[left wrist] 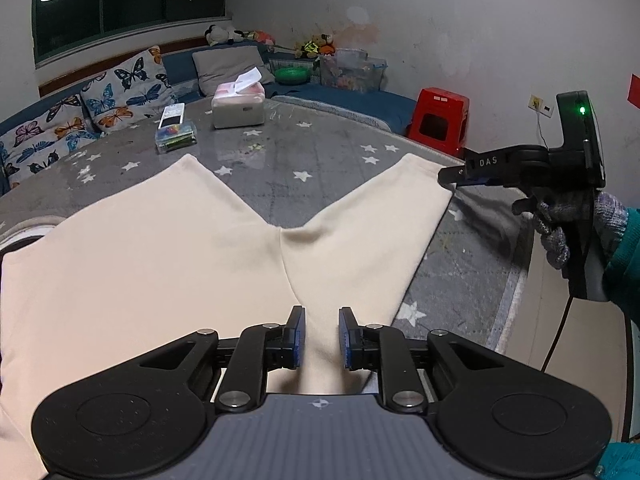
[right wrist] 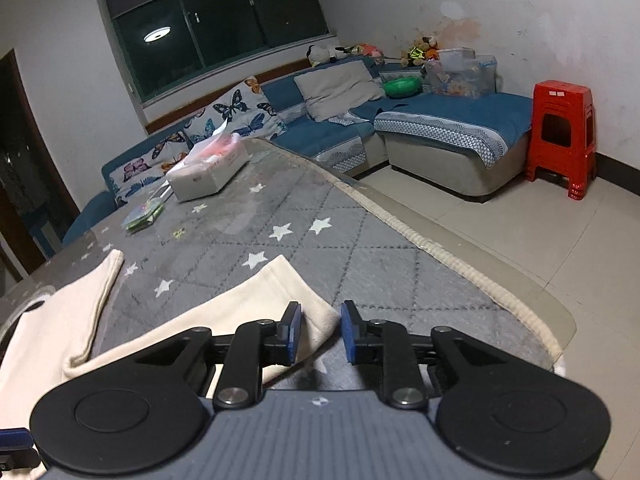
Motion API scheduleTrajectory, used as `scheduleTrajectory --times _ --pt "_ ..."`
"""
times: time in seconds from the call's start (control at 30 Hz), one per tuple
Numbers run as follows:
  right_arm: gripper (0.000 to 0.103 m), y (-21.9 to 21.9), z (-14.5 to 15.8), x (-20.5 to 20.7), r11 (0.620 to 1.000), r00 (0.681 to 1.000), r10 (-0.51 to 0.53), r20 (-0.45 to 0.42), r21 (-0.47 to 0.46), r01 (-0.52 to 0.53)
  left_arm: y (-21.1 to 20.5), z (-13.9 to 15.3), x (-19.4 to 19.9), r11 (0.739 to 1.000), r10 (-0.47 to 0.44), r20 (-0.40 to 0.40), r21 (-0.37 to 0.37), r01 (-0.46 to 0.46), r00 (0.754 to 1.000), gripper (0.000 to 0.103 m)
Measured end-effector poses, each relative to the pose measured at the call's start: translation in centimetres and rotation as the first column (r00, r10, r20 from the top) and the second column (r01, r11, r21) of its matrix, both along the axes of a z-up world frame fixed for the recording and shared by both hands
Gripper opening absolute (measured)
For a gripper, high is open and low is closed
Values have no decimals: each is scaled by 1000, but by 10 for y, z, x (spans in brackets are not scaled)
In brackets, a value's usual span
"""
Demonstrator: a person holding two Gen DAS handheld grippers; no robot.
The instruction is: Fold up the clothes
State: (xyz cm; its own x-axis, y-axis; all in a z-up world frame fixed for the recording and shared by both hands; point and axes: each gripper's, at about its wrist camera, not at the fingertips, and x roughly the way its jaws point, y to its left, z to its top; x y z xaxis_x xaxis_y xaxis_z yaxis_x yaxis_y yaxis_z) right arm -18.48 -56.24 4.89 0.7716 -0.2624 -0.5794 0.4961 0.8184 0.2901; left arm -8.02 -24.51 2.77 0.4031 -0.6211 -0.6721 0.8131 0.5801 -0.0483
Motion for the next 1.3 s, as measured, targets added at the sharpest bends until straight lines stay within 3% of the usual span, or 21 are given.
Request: scheduleTrajectory --times 0.13,0.2,0.37,0.47,0.5,0.6,0.93,1.3 --pt "23 2 3 -4 1000 1000 -5 17 16 5 -2 -1 0 1000 -4 -1 3 4 1000 20" --pt "40 3 4 -6 1000 1000 -11 24 16 11 -3 -2 0 1000 -6 -5 7 6 1000 20" --pt "40 4 -2 -4 1000 1000 -21 23 16 21 -5 -4 -1 1000 -6 -9 10 6 1000 20" --pt "36 6 -4 -1 1000 1000 -13 26 2 12 -6 -3 0 1000 -3 -8 10 3 1000 20" --pt "23 7 -4 1 1000 1000 -4 25 1 4 -7 -2 2 1000 1 -7 6 -1 1000 20" --pt "10 8 -3 3 1000 1000 12 27 1 -12 -9 2 5 1000 12 -4 -5 -12 1000 20" --pt "9 10 25 -14 999 993 29 113 -27 -26 -44 6 33 995 72 -21 -64 -73 997 26" --pt "9 12 36 -23 999 987 37 154 -18 -35 -64 -14 55 989 122 -96 -73 -129 988 26"
